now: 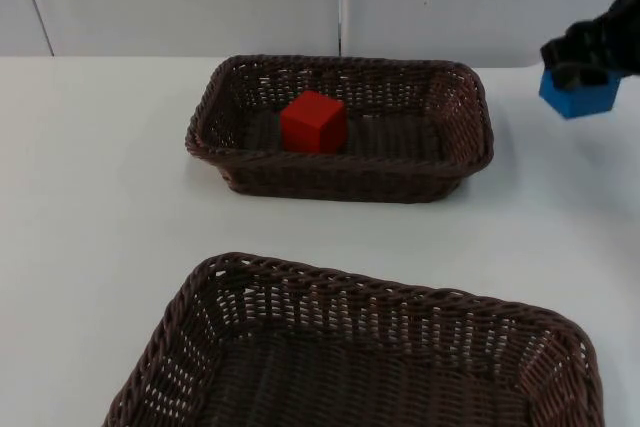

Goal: Pick up one cube with the left hand and place it into the upper basket. Pick up one cube with the right hand and place it into the lower basket.

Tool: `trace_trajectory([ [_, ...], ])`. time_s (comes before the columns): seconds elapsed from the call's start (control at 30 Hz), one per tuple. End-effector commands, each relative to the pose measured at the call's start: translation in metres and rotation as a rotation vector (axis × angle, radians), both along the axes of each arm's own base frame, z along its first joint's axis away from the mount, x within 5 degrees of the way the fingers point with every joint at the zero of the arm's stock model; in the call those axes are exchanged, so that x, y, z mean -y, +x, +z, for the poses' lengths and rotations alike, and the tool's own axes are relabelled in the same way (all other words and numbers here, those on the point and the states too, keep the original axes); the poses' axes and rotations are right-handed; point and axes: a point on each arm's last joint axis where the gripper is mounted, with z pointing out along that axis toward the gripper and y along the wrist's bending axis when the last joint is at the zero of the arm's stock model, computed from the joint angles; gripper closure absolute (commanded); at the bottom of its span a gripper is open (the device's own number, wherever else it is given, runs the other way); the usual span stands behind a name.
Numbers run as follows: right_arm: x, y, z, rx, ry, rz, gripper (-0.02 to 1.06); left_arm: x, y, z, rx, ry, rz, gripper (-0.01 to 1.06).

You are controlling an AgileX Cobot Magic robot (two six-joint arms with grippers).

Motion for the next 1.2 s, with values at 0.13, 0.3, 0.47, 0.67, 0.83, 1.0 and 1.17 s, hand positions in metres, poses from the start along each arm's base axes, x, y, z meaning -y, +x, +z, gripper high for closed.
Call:
trace_trajectory([
  [0.13,0.004,-0.017,0.045,0.014,0.001,0.002,1.05,0.000,0.000,-0.001,-0.003,-0.003,-0.001,0.00],
  [0.3,0.007,-0.031,0.073,0.023,0.003,0.002,1.05,0.000,0.000,-0.001,-0.003,-0.003,-0.001,0.00],
  [0.47,0.008,-0.040,0.090,0.038,0.016,0.000,1.05,0.000,0.000,-0.001,-0.003,-0.003,-0.001,0.00],
  [0.67,0.007,-0.050,0.105,0.038,0.064,-0.012,1.05,0.000,0.000,-0.001,-0.003,-0.003,-0.001,0.00],
  [0.83,-0.005,-0.057,0.112,0.043,0.077,0.025,1.05,0.000,0.000,-0.001,-0.003,-0.003,-0.001,0.00],
  [1.0,-0.032,-0.066,0.112,0.044,0.076,0.104,1.05,0.000,-0.001,-0.002,-0.005,-0.002,-0.001,0.00],
  [1.17,-0.068,-0.081,0.112,0.040,0.078,0.210,1.05,0.000,-0.001,-0.002,-0.005,-0.002,-0.001,0.00],
])
